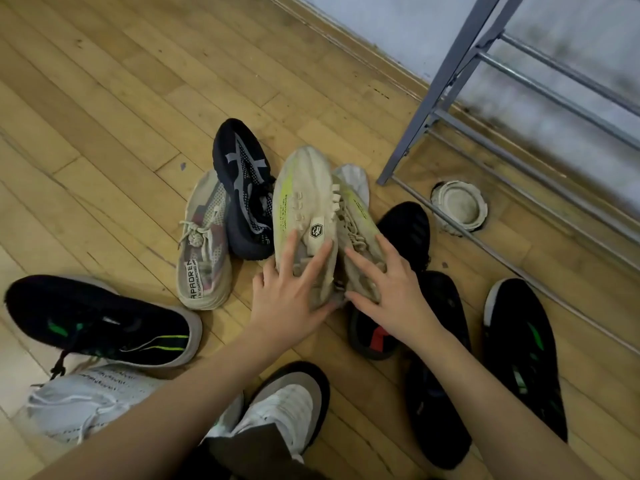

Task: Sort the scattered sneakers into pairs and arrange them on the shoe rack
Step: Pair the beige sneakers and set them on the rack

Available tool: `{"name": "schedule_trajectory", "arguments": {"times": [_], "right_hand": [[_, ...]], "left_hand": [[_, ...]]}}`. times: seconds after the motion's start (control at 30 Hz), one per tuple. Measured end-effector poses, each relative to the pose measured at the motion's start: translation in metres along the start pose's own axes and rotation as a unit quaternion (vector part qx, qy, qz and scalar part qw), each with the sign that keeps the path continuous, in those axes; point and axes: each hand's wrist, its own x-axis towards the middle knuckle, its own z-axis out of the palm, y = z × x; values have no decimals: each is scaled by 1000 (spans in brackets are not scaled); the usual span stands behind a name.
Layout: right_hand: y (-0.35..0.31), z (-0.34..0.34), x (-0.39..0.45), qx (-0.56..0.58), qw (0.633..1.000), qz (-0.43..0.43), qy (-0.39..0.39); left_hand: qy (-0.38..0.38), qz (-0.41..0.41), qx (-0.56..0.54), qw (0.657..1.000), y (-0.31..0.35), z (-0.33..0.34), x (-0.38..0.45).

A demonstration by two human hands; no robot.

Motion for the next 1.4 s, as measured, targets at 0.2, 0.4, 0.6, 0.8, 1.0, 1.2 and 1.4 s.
{"name": "schedule_trajectory", "arguments": {"times": [0.2,0.4,0.6,0.8,1.0,1.2,1.4], "right_hand": [[-2,9,-4,28,997,-23,71],[-15,1,-25,35,982,-3,187],[-8,-24,-58,5,972,74,225],[21,-38,-95,-4,948,143,286],[52,-41,-101,20,923,196,331],[86,-40,-68,50,903,233,357],[120,-61,-21,72,891,260,366]], "left_hand": [[4,20,-40,999,3,-9,0],[38,58,-78,995,8,-34,-1],[46,121,-82,988,36,-46,3],[36,215,-79,973,80,-42,15],[5,280,-43,959,116,-28,53],[-13,309,-9,951,140,-7,106],[-15,323,18,946,165,7,164]]}}
